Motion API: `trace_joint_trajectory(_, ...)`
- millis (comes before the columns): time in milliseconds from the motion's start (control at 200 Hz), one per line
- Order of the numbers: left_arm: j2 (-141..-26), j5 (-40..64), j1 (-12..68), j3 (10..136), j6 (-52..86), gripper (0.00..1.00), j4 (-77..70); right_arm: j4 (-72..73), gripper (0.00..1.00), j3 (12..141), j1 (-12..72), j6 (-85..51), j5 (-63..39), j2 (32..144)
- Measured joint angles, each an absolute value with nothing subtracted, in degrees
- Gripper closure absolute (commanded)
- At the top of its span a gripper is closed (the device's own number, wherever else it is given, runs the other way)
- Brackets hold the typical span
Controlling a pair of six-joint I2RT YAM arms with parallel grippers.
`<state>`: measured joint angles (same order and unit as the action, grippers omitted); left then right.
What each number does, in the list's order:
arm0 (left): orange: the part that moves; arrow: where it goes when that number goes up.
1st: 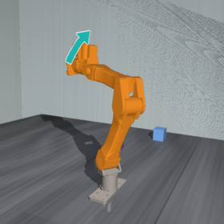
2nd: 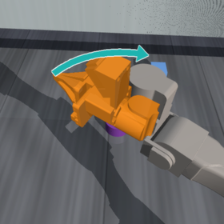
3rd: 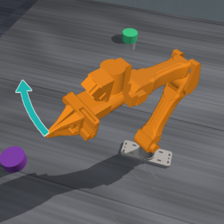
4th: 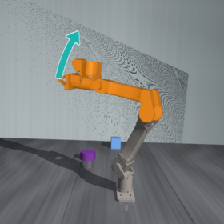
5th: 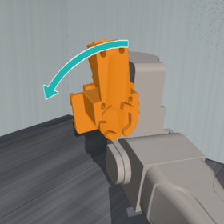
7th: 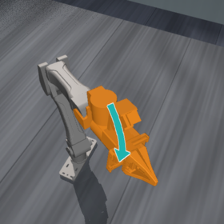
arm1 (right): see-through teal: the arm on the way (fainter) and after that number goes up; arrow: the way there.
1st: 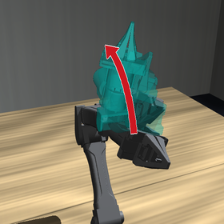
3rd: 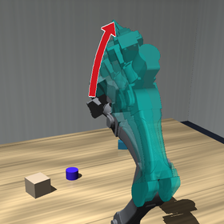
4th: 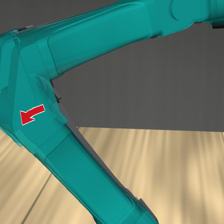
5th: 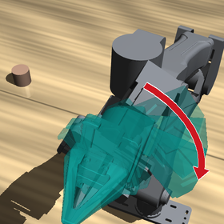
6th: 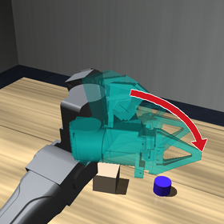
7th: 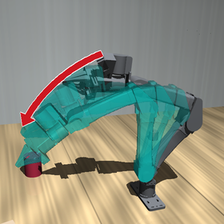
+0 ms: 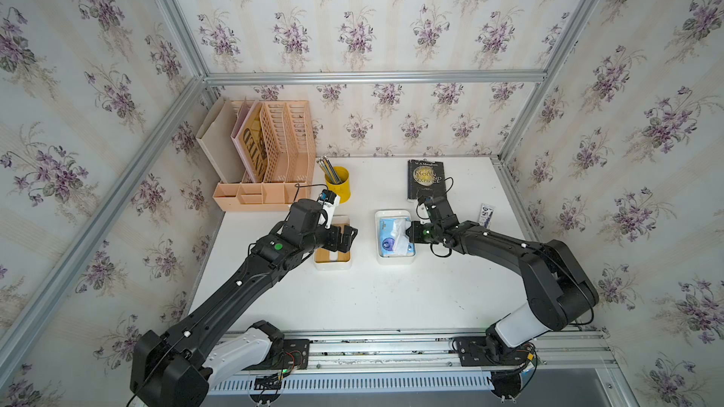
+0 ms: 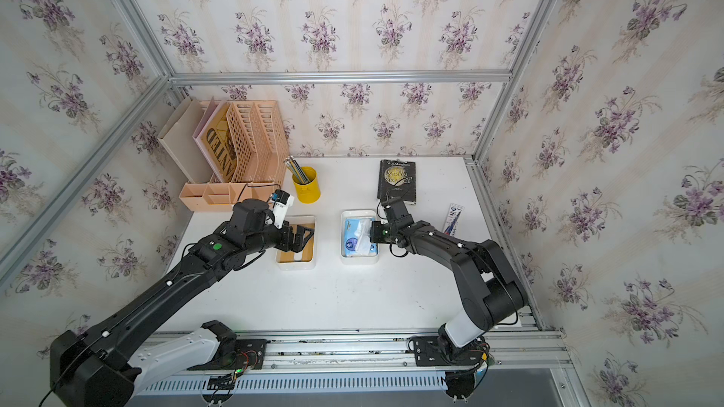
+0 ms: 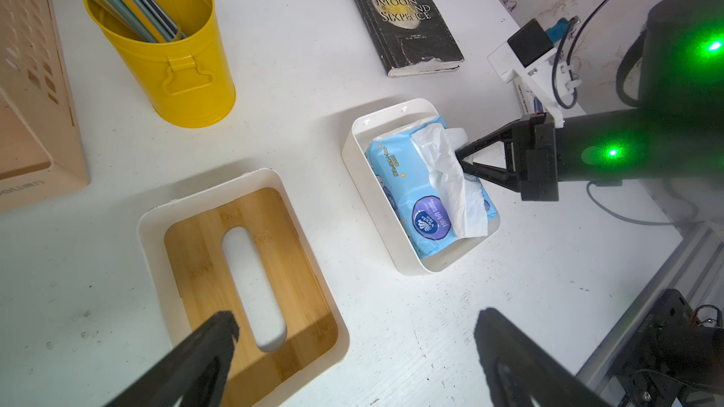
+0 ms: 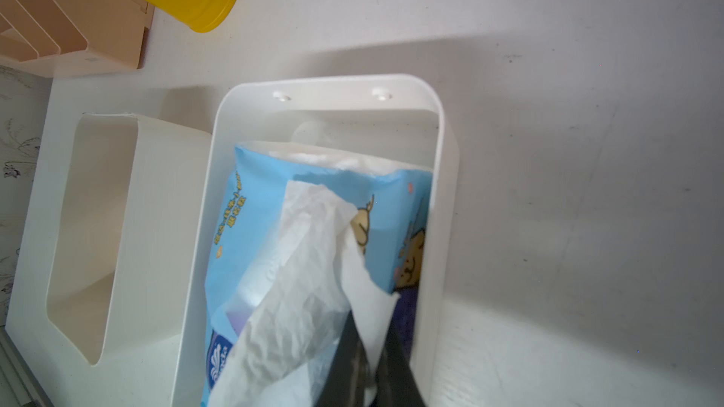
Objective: Put the tissue paper into the tissue box
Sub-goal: Place the paper towel in the tissue box.
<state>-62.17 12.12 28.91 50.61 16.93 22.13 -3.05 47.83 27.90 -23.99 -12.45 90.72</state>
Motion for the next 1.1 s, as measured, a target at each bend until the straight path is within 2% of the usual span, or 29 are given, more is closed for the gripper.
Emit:
trace_joint_trajectory(480,-62.6,12.7,28.9,50.6,17.1,0.01,22.1,-2.4,1.00,49.6,28.0,-24.5,-14.9,92.3)
trace_joint_trajectory(1099,-62.3,12.6,28.9,50.6,17.1,0.01,22.1,-4.2,0.97,50.2,28.0,-24.0,-12.4,92.2)
